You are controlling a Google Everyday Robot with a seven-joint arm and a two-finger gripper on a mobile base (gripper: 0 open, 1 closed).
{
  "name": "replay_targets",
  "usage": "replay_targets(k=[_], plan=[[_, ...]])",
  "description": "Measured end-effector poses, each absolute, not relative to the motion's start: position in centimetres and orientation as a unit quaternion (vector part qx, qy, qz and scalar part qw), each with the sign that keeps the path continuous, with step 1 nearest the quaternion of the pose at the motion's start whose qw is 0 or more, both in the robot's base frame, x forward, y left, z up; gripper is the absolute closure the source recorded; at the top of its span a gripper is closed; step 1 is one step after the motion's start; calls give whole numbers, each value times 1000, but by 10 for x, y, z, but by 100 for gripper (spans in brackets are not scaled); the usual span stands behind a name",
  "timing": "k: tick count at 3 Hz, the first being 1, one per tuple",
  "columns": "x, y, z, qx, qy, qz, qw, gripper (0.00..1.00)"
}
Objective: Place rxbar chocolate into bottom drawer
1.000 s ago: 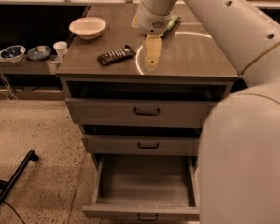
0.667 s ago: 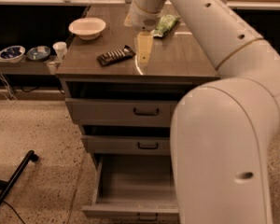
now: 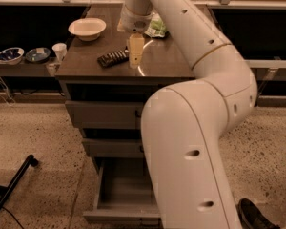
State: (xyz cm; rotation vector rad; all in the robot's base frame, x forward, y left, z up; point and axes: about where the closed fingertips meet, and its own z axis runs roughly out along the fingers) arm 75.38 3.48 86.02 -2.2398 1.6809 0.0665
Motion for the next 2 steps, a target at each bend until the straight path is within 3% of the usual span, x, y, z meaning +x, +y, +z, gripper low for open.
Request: replay_targets(k=[1, 2], plan=[[763, 45, 843, -790, 590, 33, 161, 6], [768, 59, 827, -798, 583, 39, 151, 18]])
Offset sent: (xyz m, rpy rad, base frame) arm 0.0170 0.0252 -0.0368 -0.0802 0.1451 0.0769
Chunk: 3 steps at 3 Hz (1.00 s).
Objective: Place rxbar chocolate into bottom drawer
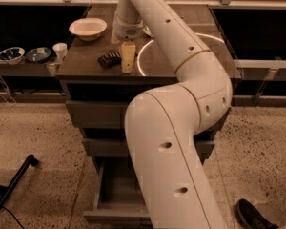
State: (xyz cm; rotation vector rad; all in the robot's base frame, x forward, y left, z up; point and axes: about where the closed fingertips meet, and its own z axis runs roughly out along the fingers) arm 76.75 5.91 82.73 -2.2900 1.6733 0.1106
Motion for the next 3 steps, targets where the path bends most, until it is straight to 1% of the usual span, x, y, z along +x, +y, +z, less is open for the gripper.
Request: replay_targets(k=[1, 2, 3], plan=[[770, 65, 824, -801, 579, 41, 147, 47], [770, 63, 828, -800, 580, 40, 148, 54], [771, 65, 826, -801, 579, 40, 149, 68]])
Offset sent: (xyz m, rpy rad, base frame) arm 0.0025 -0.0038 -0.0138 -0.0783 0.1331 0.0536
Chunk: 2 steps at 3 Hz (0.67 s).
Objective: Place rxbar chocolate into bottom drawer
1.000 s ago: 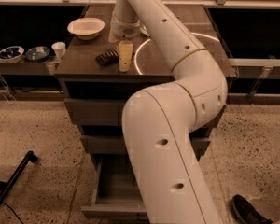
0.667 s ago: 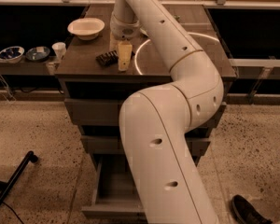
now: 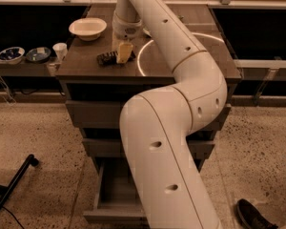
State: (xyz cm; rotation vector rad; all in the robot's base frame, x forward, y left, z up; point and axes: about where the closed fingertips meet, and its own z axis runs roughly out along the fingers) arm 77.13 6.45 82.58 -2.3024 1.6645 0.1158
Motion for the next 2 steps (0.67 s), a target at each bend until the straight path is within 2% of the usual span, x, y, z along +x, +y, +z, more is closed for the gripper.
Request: replay_targets(k=[1, 2], plan=[[771, 64, 828, -801, 579, 40, 149, 72], [761, 38, 873, -788, 582, 38, 200, 100]])
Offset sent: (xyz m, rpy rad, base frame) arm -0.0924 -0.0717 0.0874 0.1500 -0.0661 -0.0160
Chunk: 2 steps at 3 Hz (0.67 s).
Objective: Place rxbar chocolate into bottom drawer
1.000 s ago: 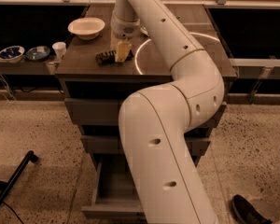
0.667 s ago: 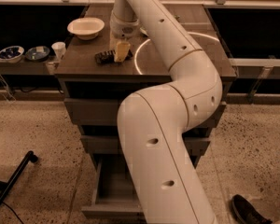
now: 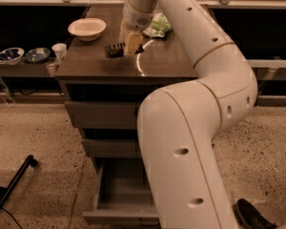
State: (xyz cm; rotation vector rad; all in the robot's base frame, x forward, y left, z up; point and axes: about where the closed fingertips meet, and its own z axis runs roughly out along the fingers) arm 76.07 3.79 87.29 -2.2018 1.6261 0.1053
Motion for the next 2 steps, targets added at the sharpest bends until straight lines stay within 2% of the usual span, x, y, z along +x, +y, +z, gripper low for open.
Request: replay_targets(k=[2], plan=[[698, 14, 980, -727, 617, -1, 303, 100]])
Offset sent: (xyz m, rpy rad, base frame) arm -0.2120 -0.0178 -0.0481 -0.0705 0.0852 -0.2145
